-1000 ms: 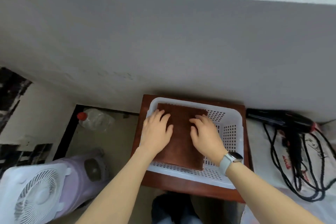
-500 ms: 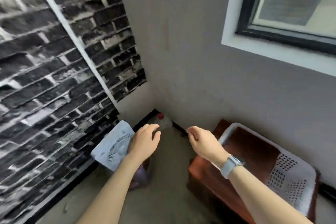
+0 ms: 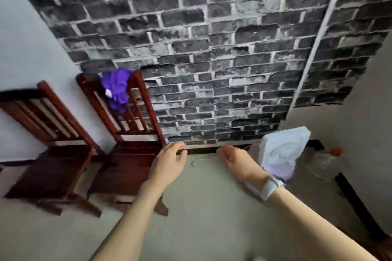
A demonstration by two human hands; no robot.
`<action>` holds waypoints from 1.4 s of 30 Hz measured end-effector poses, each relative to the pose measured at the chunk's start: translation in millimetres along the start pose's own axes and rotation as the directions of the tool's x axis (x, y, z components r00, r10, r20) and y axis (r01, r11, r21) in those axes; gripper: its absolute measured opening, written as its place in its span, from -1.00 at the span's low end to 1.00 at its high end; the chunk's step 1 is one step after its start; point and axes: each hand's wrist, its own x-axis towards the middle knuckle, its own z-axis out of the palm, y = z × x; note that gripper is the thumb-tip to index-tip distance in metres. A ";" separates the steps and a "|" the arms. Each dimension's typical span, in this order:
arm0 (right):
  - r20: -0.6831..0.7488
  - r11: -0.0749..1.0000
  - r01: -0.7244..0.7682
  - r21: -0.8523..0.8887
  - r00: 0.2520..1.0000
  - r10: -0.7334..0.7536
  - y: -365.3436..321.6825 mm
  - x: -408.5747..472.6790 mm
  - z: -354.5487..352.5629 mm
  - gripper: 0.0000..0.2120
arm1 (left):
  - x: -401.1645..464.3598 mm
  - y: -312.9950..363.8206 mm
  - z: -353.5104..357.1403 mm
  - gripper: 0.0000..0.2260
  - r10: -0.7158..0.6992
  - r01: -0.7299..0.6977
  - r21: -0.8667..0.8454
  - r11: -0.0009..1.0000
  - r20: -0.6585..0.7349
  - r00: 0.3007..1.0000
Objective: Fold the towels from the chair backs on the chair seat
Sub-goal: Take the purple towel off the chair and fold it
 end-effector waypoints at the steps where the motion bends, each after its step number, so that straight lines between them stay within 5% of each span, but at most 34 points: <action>1: 0.030 0.999 0.036 0.002 0.999 -0.036 -19.4 11.2 13.7 -0.81 | -3.8 -18.6 -14.8 -0.74 -0.038 0.038 -0.001 0.999 -0.031 0.999; 8: 0.205 0.975 0.220 -0.011 0.955 -0.213 -115.2 94.4 89.2 -0.76 | 7.3 -119.9 -81.9 -0.73 -0.209 0.211 -0.013 0.977 -0.187 0.960; 15: 0.209 0.979 0.199 0.038 0.957 -0.202 -158.9 231.7 143.0 -0.75 | 108.7 -204.7 -118.8 -0.73 -0.240 0.252 0.032 0.967 -0.210 0.948; 27: -0.100 0.987 0.162 0.006 0.982 -0.161 -236.6 471.2 171.0 -0.73 | 300.4 -313.5 -172.4 -0.72 -0.249 0.238 -0.084 0.968 -0.159 0.955; 35: -0.196 0.983 -0.043 -0.180 0.981 0.007 -267.0 552.9 189.0 -0.49 | 416.7 -367.7 -176.7 -0.60 -0.115 0.125 0.052 0.991 -0.162 0.980; 39: -0.261 0.973 -0.130 -0.191 0.962 0.078 -271.4 566.6 201.8 -0.62 | 458.2 -385.7 -168.9 -0.59 -0.003 0.011 0.205 0.979 -0.043 0.999; 42: -0.383 0.990 -0.132 -0.048 0.918 0.104 -272.0 559.9 207.7 -0.71 | 465.5 -395.8 -170.7 -0.74 0.067 -0.064 0.059 0.996 -0.039 0.997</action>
